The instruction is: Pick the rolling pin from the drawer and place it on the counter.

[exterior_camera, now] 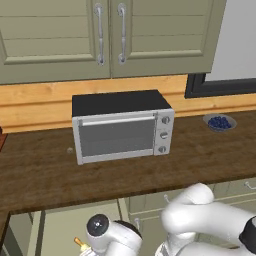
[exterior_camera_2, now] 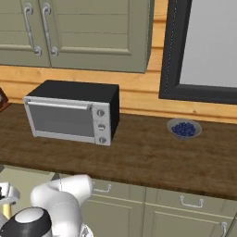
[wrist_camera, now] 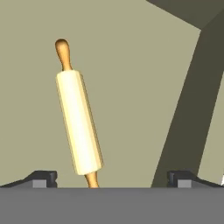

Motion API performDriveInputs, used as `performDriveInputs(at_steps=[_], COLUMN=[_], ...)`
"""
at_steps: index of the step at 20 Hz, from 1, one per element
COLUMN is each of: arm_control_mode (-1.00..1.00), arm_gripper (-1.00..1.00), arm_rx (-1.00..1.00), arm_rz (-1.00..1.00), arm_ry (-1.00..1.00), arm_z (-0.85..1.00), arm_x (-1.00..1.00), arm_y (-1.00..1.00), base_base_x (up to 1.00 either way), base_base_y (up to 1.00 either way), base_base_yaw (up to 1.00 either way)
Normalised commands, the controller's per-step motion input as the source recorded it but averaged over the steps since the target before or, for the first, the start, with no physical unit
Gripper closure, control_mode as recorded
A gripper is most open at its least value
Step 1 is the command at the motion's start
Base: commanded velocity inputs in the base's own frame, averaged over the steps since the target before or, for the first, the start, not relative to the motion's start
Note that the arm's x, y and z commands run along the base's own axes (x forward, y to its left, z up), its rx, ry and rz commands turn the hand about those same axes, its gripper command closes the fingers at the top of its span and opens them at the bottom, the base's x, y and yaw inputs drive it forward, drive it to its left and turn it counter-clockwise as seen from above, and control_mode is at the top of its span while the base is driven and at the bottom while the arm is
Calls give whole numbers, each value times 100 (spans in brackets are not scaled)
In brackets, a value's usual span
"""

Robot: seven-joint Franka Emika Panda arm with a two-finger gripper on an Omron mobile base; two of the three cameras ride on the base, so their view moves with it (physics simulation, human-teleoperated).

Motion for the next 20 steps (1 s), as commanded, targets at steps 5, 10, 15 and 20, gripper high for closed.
performDriveInputs(at_steps=[5,10,15,20], arm_control_mode=[-100,-100,-100,-100], arm_gripper=[-100,-100,-100,-100], arm_rx=[23,13,0,0], arm_rz=[0,0,0,0], arm_ry=[-3,15,22,14], arm_z=[15,9,-8,-4], arm_x=[31,16,8,9], arm_y=[0,0,12,27], base_base_x=[0,0,0,0], base_base_y=[0,0,0,0], base_base_yaw=[0,0,0,0])
